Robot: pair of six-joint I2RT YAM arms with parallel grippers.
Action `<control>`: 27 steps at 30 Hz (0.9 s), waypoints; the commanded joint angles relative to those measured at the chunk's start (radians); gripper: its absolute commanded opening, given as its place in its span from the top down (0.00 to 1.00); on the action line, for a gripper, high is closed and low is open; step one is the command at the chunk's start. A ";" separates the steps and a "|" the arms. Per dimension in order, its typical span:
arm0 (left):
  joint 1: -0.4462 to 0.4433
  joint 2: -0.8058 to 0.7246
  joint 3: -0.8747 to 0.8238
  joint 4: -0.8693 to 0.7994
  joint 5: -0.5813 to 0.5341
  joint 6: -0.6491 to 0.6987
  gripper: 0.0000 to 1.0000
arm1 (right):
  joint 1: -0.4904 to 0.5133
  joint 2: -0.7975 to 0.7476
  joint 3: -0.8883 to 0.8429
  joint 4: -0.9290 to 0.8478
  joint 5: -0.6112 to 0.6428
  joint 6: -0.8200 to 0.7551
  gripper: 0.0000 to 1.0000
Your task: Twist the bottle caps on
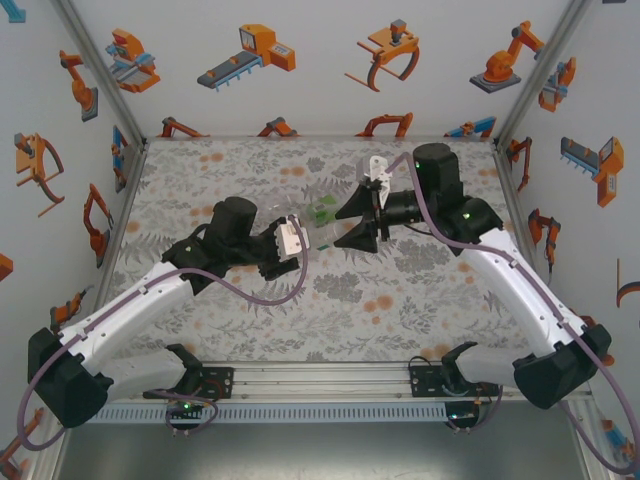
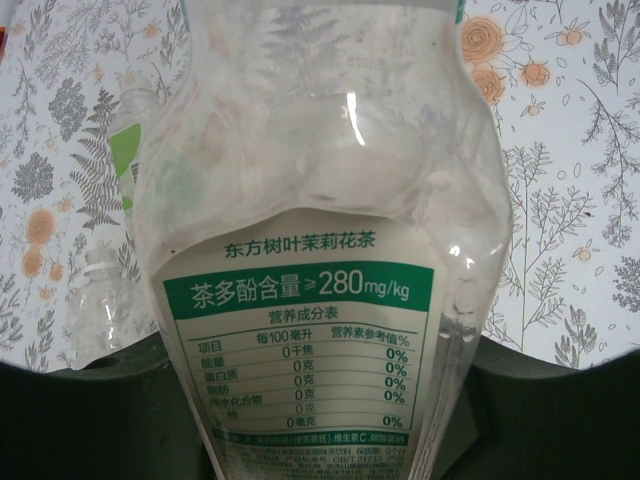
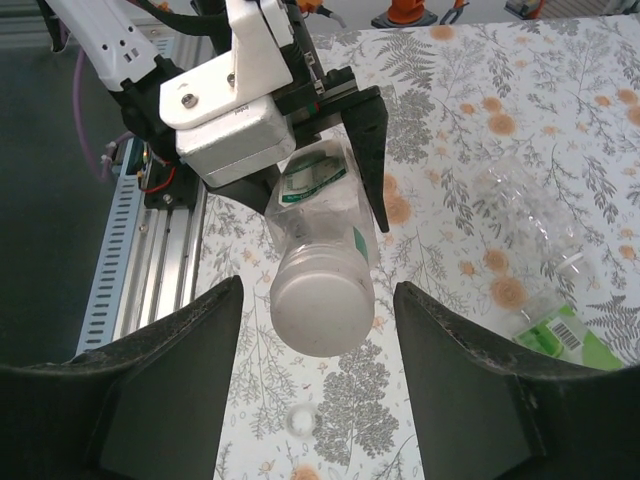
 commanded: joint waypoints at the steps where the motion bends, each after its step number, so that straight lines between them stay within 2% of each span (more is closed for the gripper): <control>1: -0.006 -0.022 0.025 -0.015 0.016 0.012 1.00 | 0.006 0.010 -0.013 0.028 -0.020 -0.021 0.43; 6: -0.006 -0.023 0.025 -0.017 0.011 0.015 1.00 | 0.006 0.013 -0.015 0.017 -0.003 -0.026 0.43; 12: -0.006 -0.023 0.031 -0.013 0.007 0.015 1.00 | 0.006 0.012 -0.011 0.017 -0.010 -0.025 0.51; 27: -0.006 -0.029 0.031 -0.003 0.007 0.002 1.00 | 0.006 0.007 -0.014 -0.006 -0.006 -0.025 0.46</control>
